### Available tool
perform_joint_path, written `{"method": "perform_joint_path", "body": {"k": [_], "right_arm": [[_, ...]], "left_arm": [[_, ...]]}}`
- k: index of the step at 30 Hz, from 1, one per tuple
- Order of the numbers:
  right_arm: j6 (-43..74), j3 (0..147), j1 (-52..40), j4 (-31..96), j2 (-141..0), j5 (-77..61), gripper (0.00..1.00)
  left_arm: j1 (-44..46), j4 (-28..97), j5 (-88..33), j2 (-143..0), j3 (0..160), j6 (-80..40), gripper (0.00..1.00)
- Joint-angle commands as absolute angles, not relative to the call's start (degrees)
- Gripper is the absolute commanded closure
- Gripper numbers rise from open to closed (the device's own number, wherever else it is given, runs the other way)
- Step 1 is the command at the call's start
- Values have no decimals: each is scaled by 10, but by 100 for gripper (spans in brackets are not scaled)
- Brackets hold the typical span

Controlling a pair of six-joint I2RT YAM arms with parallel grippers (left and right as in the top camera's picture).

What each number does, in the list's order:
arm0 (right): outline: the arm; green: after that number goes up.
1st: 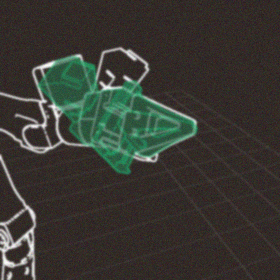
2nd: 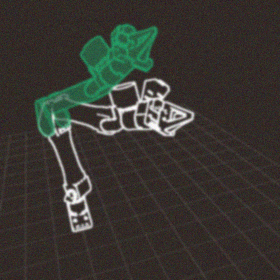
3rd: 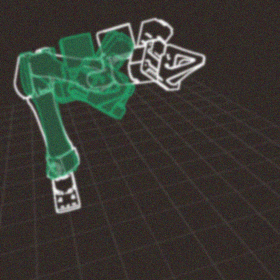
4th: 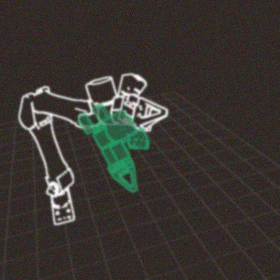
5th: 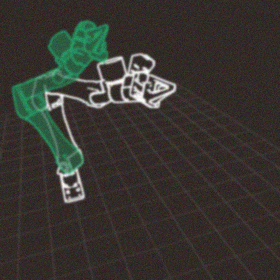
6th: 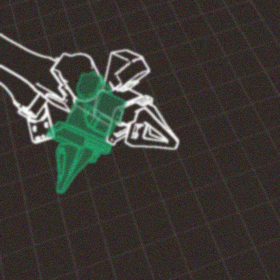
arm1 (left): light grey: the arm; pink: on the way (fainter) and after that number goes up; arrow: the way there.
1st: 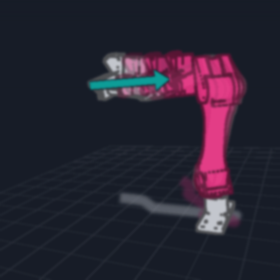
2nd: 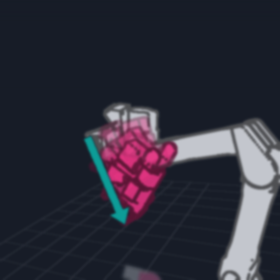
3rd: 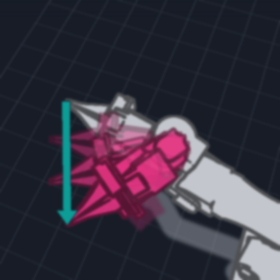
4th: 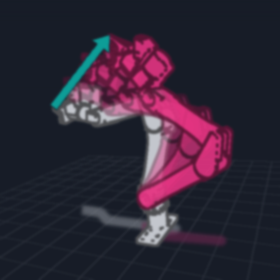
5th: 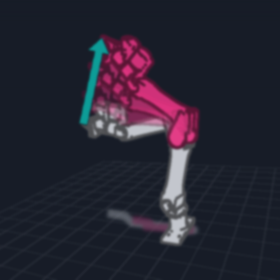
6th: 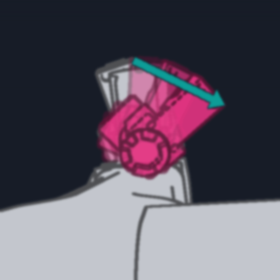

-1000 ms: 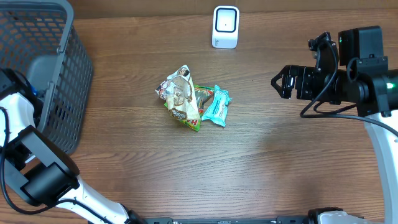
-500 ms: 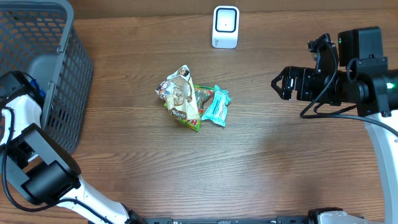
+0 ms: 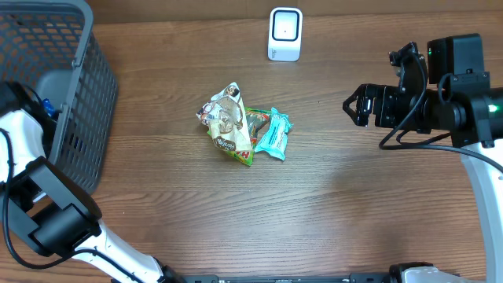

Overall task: Scan the item barcode
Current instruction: 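Return the left gripper into the basket to the blue Oreo pack, then grasp the Oreo pack, carry it out and drop it on the pile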

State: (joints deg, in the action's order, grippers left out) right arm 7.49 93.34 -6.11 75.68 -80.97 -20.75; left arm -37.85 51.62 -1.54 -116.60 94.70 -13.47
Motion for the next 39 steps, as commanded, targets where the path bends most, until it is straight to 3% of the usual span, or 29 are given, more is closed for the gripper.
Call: {"method": "perform_joint_path", "body": {"k": [1,10,18,23,29,39], "right_arm": [[77,945,-64,755,-808,-207,0],[76,945,-64,749,-808,-206,0],[76,945,-64,745,-808,-206,0],[76,945,-64,733,-808,-206,0],[76,945,-64,728,-808,-206,0],[76,945,-64,730,-808,-206,0]], "left_arm": [[-371,557,-30,-1164,1058,-142,96],[-359,743,-46,-1159,1346,-113,96],[-282,890,-80,-1119,1505,-68,96],[-201,969,-121,-1114,1503,-36,96],[-76,968,-119,-1122,1450,-19,96],[107,865,-122,-1122,1193,-57,96]]}}
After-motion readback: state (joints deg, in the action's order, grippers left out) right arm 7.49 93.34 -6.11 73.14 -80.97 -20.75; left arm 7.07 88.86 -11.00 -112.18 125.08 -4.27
